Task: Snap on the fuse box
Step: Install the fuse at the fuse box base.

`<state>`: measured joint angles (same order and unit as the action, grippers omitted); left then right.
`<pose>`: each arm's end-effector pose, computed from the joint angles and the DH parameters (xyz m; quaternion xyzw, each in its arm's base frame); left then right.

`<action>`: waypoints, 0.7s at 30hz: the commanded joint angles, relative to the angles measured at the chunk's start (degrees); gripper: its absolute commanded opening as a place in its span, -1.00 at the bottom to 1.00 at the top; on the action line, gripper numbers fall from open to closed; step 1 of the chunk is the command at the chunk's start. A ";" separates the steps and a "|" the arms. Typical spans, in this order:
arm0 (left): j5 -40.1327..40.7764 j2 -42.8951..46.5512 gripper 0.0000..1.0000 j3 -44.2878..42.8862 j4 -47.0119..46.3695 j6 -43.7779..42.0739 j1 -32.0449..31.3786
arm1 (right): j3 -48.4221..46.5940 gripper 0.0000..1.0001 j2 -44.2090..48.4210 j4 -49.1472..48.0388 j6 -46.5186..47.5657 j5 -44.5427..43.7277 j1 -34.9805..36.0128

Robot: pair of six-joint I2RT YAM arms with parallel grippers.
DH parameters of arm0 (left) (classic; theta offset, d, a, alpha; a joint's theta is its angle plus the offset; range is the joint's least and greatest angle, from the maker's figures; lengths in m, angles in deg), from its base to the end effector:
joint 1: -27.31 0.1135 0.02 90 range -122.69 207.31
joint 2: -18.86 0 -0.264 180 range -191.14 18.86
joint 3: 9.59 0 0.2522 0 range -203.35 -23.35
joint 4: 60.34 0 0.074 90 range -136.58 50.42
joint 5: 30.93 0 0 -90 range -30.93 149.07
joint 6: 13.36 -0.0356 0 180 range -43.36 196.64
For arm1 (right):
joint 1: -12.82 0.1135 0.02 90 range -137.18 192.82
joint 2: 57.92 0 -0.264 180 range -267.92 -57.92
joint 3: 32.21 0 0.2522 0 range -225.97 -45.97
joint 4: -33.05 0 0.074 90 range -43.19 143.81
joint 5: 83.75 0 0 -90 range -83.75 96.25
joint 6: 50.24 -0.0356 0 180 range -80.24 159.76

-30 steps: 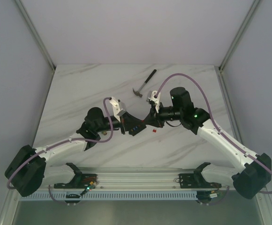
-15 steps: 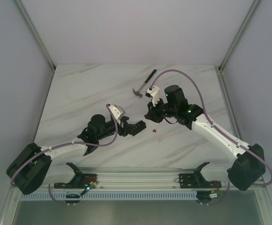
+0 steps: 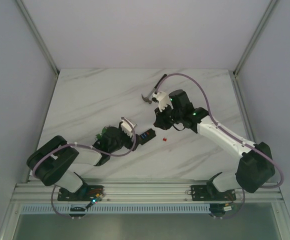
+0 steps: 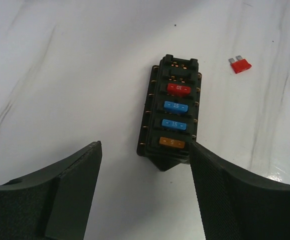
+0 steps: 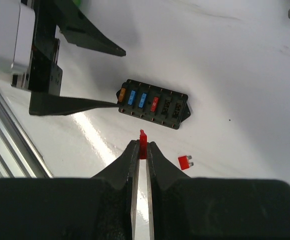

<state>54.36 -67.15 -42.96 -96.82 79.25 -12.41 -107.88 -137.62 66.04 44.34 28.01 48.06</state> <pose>0.1980 -0.1683 0.1459 0.2776 0.7494 -0.2473 0.5478 0.2455 0.1896 0.2911 -0.3785 0.7977 0.2787 0.3778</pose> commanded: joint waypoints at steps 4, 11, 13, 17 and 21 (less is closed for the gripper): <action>-1.19 -4.03 0.52 -0.69 -6.24 -2.11 -1.01 | -3.67 -1.00 -2.96 0.70 -1.01 -0.62 0.09; -3.05 -6.70 0.40 -1.33 -7.75 -2.60 -1.10 | -4.89 -1.00 -4.94 1.20 -1.40 -0.64 0.14; -4.05 -7.15 0.34 -1.56 -8.11 -2.75 -1.07 | -5.22 -1.00 -5.53 1.37 -1.66 -1.19 0.25; -7.02 -8.06 0.21 -2.41 -8.21 -3.26 -1.06 | -6.33 -1.00 -7.39 2.50 -2.66 -4.63 1.04; -9.41 -9.57 0.13 -3.15 -8.43 -3.57 -1.06 | -8.37 -1.00 -10.94 5.16 -4.13 -11.24 2.63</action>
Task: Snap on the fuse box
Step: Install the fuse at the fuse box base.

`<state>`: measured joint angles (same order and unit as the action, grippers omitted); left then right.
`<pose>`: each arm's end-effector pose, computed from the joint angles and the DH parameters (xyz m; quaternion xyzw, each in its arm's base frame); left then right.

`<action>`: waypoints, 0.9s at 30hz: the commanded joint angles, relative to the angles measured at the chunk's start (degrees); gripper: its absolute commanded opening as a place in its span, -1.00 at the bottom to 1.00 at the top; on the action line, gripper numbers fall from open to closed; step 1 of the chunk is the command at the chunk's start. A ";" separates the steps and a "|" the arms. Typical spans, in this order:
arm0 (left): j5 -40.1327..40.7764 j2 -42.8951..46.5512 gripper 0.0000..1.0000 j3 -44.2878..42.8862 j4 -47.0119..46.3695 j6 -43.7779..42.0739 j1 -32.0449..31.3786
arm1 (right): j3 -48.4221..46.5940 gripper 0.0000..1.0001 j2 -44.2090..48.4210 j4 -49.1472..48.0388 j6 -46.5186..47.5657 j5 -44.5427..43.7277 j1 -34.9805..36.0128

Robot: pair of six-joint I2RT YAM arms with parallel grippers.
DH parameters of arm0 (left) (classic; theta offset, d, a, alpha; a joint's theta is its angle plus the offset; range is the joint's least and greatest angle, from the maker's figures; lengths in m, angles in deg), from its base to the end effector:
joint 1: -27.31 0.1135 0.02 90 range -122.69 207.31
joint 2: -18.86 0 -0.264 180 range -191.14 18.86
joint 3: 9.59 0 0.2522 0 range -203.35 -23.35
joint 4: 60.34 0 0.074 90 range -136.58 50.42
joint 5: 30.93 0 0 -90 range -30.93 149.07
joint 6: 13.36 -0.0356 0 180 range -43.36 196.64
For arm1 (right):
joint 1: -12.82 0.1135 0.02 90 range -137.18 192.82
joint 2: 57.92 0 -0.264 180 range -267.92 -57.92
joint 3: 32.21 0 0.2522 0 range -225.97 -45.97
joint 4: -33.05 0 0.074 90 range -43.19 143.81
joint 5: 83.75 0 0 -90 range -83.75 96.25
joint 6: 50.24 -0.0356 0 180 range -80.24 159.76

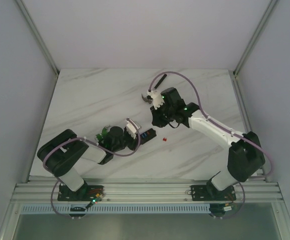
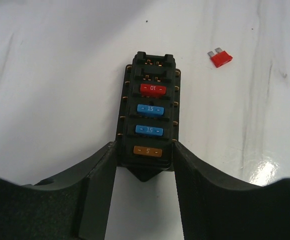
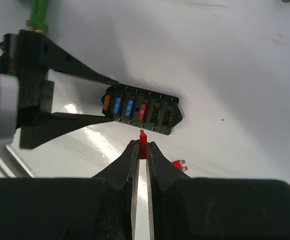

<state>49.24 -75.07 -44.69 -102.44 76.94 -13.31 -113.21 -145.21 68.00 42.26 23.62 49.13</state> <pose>0.2033 -0.1824 0.1297 0.3235 0.7329 -0.2722 0.5330 0.2672 0.2095 0.2784 -0.3579 0.8285 0.2502 0.3504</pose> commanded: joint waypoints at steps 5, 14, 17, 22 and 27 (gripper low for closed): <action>-5.56 -3.25 0.11 -1.88 -3.53 -1.31 -0.20 | -5.15 -1.00 -7.12 6.12 -5.22 -14.74 3.87; -8.07 -6.41 0.07 -3.98 -3.40 -2.51 -0.34 | -4.64 -1.00 -9.86 6.51 -11.07 -23.70 6.97; -8.80 -7.36 0.07 -4.73 -3.47 -2.99 -0.55 | -3.94 -1.00 -10.49 6.04 -12.01 -25.31 7.34; -9.51 -8.32 0.07 -5.65 -2.28 -4.25 -0.57 | -3.30 -1.00 -11.47 5.85 -12.78 -27.60 7.50; -9.78 -8.46 0.06 -6.21 -1.24 -4.56 -0.54 | -3.07 -1.00 -12.43 5.87 -13.59 -28.97 7.71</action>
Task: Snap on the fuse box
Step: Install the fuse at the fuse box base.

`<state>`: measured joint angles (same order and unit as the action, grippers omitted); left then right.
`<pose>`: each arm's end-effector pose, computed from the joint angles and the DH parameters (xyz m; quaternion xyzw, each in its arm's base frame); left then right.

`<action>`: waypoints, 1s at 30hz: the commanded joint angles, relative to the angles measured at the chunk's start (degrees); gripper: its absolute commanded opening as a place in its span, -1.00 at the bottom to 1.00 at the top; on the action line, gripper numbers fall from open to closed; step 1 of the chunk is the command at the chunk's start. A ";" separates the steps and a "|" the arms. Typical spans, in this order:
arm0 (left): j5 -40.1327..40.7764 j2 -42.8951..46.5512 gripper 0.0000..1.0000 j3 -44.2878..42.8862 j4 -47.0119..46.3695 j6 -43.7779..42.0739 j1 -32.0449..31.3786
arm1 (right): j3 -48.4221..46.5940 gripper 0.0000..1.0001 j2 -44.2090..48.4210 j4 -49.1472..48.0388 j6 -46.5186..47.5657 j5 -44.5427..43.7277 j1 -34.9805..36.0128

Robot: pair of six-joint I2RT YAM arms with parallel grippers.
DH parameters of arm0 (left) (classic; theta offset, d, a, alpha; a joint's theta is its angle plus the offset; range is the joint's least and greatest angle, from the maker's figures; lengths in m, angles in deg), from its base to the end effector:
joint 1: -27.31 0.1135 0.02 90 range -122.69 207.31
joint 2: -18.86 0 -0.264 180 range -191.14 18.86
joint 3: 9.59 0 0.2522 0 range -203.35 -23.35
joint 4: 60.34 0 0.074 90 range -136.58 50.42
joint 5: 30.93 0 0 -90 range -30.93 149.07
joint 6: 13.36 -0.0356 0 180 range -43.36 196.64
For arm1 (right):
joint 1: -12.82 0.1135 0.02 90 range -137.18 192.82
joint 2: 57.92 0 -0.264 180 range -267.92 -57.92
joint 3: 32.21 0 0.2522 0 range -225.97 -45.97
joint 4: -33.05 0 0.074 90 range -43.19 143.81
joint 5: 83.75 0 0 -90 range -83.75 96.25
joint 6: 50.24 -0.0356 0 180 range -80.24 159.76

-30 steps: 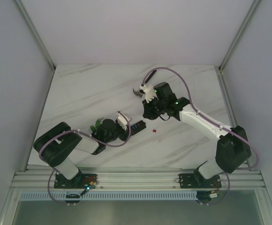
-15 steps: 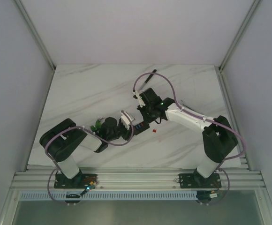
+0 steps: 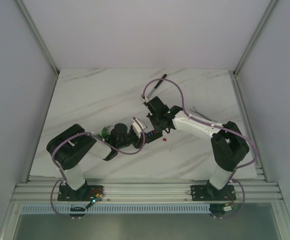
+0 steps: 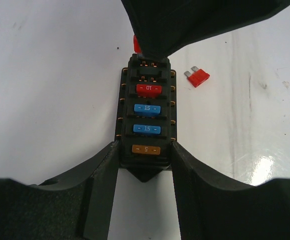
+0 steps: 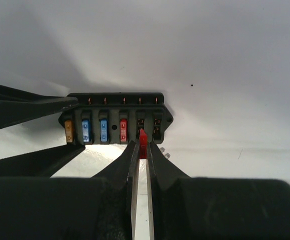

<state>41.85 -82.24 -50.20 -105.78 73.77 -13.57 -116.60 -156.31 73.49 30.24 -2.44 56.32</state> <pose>0.2194 -0.2039 0.1250 0.3769 0.6942 -0.3082 0.5301 0.2697 0.2485 0.2248 -0.2553 0.9148 0.0714 0.3047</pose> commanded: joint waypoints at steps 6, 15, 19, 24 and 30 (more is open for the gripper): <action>-2.50 -1.16 0.06 -0.67 2.20 -1.34 -0.30 | 0.75 -1.00 -2.17 0.26 -2.14 -3.27 1.24; -2.74 -1.52 0.07 -1.02 2.38 -1.08 -0.27 | 1.71 -1.00 -3.51 -0.61 -2.76 -4.49 1.83; -2.99 -1.60 0.07 -1.10 2.50 -1.04 -0.25 | 1.98 -1.00 -3.75 -1.06 -2.79 -5.16 1.84; -3.36 -1.61 0.07 -1.19 2.78 -0.99 -0.27 | 2.57 -1.00 -3.23 -2.32 -1.82 -4.65 1.85; -4.24 -1.58 0.07 -1.42 3.81 -1.51 -0.26 | 4.31 -1.00 -1.40 -4.38 1.17 -2.91 1.39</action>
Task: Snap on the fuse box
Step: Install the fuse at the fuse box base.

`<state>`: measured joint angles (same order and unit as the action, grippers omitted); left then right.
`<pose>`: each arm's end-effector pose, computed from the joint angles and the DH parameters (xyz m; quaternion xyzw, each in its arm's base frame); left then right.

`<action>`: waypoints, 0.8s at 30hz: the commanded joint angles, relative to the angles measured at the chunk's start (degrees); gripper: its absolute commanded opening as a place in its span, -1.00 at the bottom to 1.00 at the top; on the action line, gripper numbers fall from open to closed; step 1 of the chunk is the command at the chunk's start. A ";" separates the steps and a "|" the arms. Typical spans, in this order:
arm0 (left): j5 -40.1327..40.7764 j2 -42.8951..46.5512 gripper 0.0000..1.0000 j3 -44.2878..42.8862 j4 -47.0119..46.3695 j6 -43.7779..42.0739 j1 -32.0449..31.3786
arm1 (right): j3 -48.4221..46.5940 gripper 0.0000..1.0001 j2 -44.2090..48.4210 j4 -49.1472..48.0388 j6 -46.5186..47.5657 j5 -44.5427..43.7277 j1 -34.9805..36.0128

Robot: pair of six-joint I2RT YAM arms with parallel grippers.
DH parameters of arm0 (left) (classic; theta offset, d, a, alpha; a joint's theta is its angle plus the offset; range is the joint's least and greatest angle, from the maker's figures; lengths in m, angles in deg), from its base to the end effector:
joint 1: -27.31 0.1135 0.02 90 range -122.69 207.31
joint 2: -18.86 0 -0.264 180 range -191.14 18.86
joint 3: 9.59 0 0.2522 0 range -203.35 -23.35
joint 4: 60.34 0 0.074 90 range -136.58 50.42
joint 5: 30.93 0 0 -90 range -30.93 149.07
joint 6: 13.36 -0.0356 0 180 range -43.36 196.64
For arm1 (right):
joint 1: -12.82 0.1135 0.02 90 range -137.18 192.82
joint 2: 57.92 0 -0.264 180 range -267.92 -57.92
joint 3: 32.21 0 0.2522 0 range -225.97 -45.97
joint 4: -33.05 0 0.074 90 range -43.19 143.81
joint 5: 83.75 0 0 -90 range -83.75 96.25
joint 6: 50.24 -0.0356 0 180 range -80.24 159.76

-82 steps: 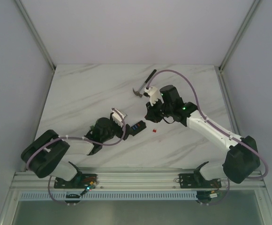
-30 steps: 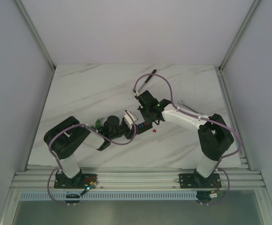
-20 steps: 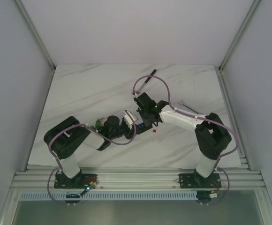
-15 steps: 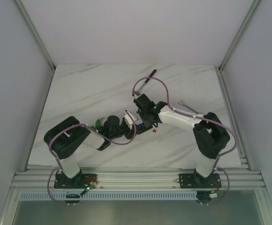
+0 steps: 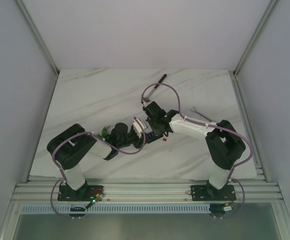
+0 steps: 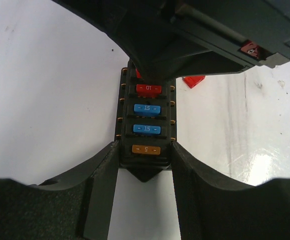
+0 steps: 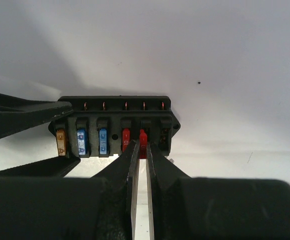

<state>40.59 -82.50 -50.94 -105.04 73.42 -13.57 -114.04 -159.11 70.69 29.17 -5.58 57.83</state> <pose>0.2210 -0.2062 0.1254 0.3849 0.6907 -0.3141 0.5255 0.2657 0.2554 0.1976 -0.2542 0.9197 0.0444 0.2960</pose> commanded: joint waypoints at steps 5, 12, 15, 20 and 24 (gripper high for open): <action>-3.59 -1.23 0.07 -0.97 4.18 -1.76 -0.22 | 2.86 -1.00 2.63 -2.94 5.62 4.07 -1.38; -3.80 -1.12 0.07 -1.12 4.80 -2.05 -0.05 | 3.56 -1.00 3.21 -3.58 8.44 6.99 -2.73; -3.72 -1.12 0.07 -1.02 4.90 -2.01 -0.01 | 3.69 -1.00 3.48 -3.81 8.93 8.36 -2.99; -3.73 -1.08 0.07 -1.06 5.03 -1.92 0.01 | 4.63 -1.00 6.00 -5.42 8.81 10.43 -4.23; -3.84 -1.04 0.07 -1.15 5.00 -1.88 0.14 | 5.41 -1.00 7.24 -6.19 9.15 12.41 -5.38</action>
<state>39.30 -82.50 -51.90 -103.29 72.43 -13.53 -109.89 -154.58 66.56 37.19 3.88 53.42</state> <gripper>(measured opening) 0.538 0.143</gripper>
